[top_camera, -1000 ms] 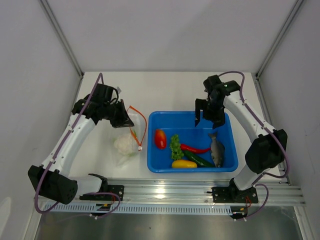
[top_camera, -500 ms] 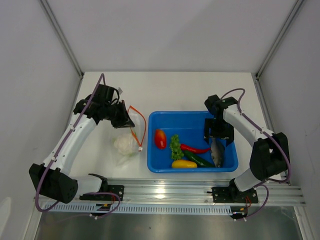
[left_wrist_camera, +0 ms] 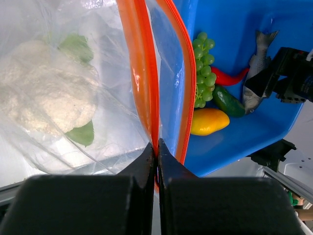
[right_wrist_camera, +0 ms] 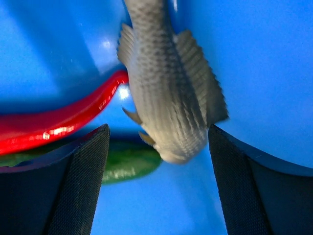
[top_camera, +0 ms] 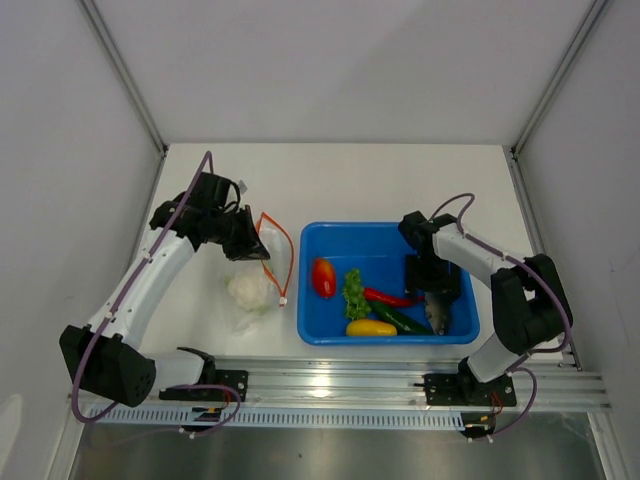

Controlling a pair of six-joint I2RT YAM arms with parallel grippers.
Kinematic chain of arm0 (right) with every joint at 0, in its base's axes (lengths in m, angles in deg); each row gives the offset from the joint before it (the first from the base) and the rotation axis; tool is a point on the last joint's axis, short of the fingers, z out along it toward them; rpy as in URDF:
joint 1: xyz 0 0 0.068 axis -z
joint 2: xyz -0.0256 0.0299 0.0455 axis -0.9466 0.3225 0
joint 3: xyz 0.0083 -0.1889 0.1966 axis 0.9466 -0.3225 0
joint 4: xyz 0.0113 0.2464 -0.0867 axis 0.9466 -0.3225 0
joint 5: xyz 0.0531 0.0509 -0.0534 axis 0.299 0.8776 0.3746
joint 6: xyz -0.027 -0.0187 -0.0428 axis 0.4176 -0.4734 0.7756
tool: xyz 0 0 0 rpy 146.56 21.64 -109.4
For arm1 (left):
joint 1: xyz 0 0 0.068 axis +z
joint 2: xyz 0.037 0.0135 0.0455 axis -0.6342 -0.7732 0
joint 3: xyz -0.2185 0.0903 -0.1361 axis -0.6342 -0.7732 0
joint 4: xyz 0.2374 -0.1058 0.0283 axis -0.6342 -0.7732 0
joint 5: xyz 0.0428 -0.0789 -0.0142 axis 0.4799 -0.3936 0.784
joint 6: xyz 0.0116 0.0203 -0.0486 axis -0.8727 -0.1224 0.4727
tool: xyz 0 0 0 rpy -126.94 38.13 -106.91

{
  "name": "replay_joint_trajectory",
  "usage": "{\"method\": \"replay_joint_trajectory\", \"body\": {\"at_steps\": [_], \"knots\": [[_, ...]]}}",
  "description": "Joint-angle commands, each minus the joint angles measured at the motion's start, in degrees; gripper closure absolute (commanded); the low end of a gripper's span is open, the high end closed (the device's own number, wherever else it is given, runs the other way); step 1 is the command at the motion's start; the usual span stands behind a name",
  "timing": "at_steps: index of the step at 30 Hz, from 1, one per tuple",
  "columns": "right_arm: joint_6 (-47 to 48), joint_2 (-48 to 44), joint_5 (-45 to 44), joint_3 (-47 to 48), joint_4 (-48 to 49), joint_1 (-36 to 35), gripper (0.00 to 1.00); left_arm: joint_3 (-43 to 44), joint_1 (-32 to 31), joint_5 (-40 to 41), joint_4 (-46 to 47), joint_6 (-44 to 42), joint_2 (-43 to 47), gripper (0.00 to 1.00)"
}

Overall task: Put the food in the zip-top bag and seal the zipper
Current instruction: Pick up the fake fish from the bin.

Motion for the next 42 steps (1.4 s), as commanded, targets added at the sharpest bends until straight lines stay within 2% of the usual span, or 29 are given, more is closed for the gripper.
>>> {"method": "replay_joint_trajectory", "body": {"at_steps": [1,7,13,20,27,34,38,42], "knots": [[-1.9,2.8,-3.5,-1.1,4.1,-1.5,0.19,-0.5,0.0,-0.6,0.0,-1.5,0.7,1.00],[-2.0,6.6,-2.7,-2.8,8.2,-4.4,0.28,0.7,0.0,-0.7,-0.1,-1.8,-0.1,0.99],[-2.0,7.6,-1.4,-4.1,10.4,-5.9,0.48,0.6,0.0,-1.0,0.0,-1.8,-0.6,0.99],[-1.3,5.7,-0.6,-4.5,10.4,-6.1,0.98,0.1,0.0,-1.1,0.3,-1.6,-0.8,0.99],[-1.2,3.9,-0.2,-4.3,9.4,-6.2,1.00,-0.6,0.0,-1.1,0.4,-1.2,-0.3,0.99],[-0.3,-1.8,0.9,-1.6,5.0,-6.2,1.00,-0.5,0.0,-1.1,-0.1,-0.9,-0.8,0.99],[1.0,-6.9,4.2,0.1,3.9,-5.2,1.00,-0.5,0.0,-1.4,-0.1,-0.8,-1.0,0.99],[2.5,-8.1,8.6,3.3,2.3,-2.1,1.00,-0.9,0.0,-1.4,-0.1,-0.7,-1.4,0.99]]}}
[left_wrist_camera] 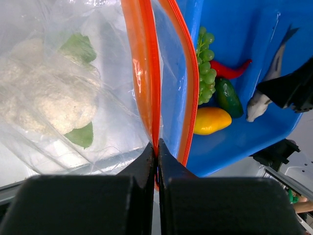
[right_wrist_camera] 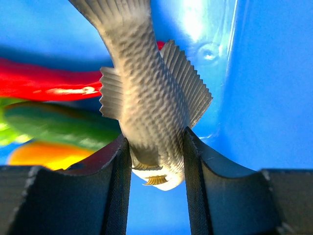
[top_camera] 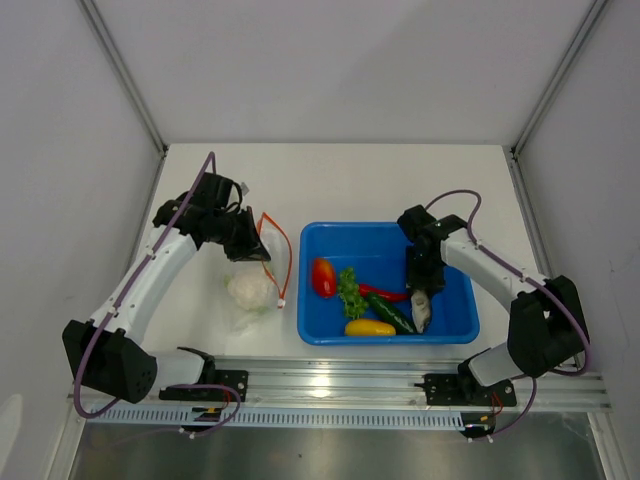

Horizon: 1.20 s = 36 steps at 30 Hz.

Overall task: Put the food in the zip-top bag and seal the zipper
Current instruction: Pick up the fake fish from the bin.

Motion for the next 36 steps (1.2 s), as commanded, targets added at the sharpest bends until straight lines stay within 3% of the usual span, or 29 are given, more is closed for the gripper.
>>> {"method": "replay_joint_trajectory", "body": {"at_steps": [1,9,15,20,23,29,33,36], "knots": [[2.1,-2.3,4.7,4.9,-2.3,2.2,1.00,-0.5,0.0,-1.0,-0.2,-0.2,-0.2,0.99],[6.6,-5.6,17.3,15.7,-1.6,4.4,1.00,-0.2,0.0,-1.5,0.1,0.5,-0.3,0.99],[4.3,-1.1,34.2,20.4,9.8,5.4,1.00,0.6,0.0,-1.0,-0.4,0.7,-0.3,0.99],[-4.5,2.6,51.5,21.2,28.7,5.1,1.00,1.4,0.0,-1.3,-0.5,1.1,-0.5,0.99],[-9.2,6.2,59.7,23.3,35.3,4.7,1.00,1.7,0.0,-1.4,-0.5,1.2,-0.2,0.99],[-5.6,12.1,67.5,30.4,25.6,1.9,1.00,0.1,-0.3,-0.3,0.0,1.2,1.5,0.99],[-10.8,11.3,70.4,26.4,30.1,-0.4,1.00,-1.6,-0.4,0.5,-0.1,0.9,2.4,0.99],[-9.9,12.6,71.6,27.7,25.3,-3.3,1.00,-3.1,-0.5,0.8,0.4,1.1,3.4,0.99]]}}
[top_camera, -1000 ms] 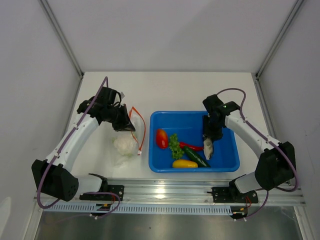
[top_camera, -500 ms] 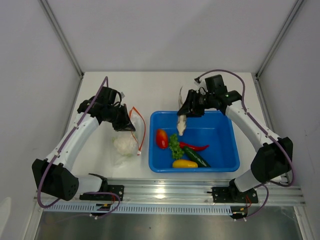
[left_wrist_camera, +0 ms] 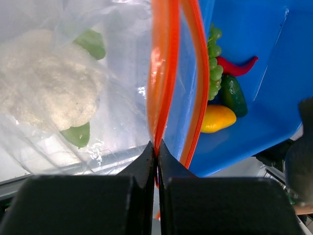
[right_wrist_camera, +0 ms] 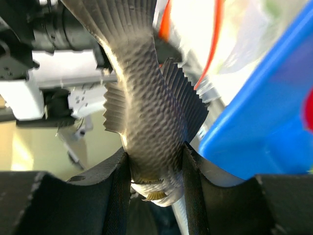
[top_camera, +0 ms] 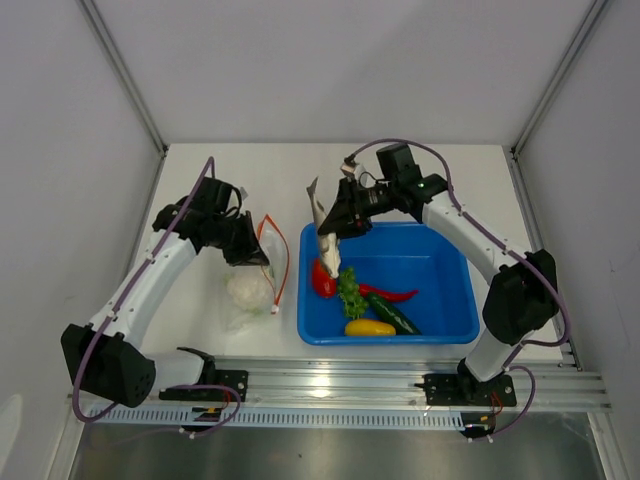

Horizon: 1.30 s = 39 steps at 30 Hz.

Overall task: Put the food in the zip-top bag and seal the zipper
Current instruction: Pick up the fake fish from the bin, then place the fake fish in the zipper food storage bag.

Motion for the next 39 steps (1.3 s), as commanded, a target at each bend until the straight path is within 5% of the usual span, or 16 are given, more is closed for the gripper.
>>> {"method": "replay_joint_trajectory", "body": {"at_steps": [1,11,21,39], "knots": [[-2.2,0.7,5.2,1.0,-2.2,-3.5,1.00,-1.6,-0.5,0.3,0.5,0.4,2.7,1.00],[-22.3,1.2,8.6,-6.7,6.3,-7.3,1.00,-3.5,-1.0,2.6,1.0,-0.9,5.7,0.99],[-54.5,3.6,10.6,-7.9,38.2,-12.2,1.00,-4.4,-1.0,2.3,3.5,-1.4,6.4,0.99],[-50.7,6.8,9.8,-7.3,27.2,-12.7,1.00,-4.2,-1.0,0.4,5.8,-0.9,6.4,0.99]]}}
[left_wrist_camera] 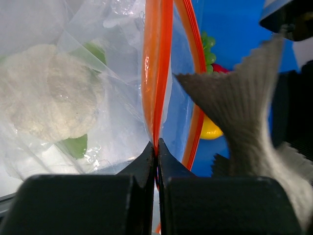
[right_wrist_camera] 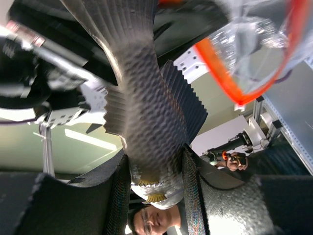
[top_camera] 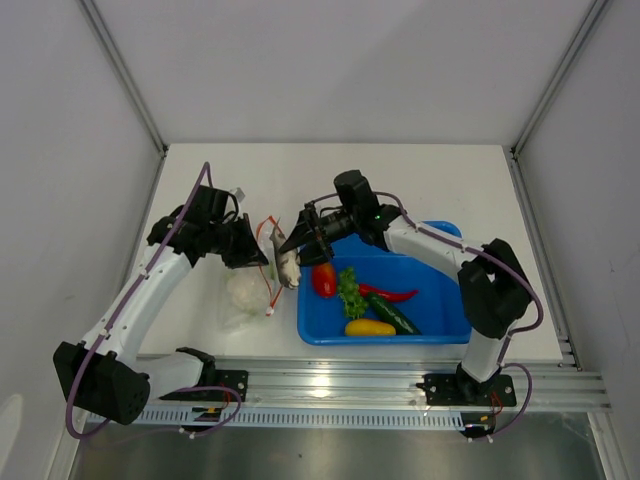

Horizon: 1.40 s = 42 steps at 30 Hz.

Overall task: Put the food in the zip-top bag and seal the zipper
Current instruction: Place the fake fish in the zipper food storage bag.

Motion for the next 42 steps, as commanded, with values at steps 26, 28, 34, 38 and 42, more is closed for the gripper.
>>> {"method": "replay_joint_trajectory", "body": {"at_steps": [26,28,34,38,42], "knots": [[21.2,12.5,-1.9,17.9,-25.3,0.6,1.00,0.7,-0.4,-1.9,1.4,-1.9,0.6,0.99],[21.5,13.1,-1.8,18.5,-25.9,0.4,1.00,0.5,-0.4,-2.0,1.6,-1.9,0.7,0.99],[22.2,14.5,-2.7,20.7,-26.8,0.2,0.99,0.4,-0.5,-2.4,1.3,-1.9,1.2,0.99],[22.3,15.8,-3.9,22.9,-27.7,-0.3,0.97,0.4,-0.4,-2.8,1.3,-1.5,1.7,0.99],[25.0,17.2,-5.8,24.5,-31.2,-0.3,0.93,1.1,-0.5,-3.1,0.8,-1.5,1.9,1.00]]}}
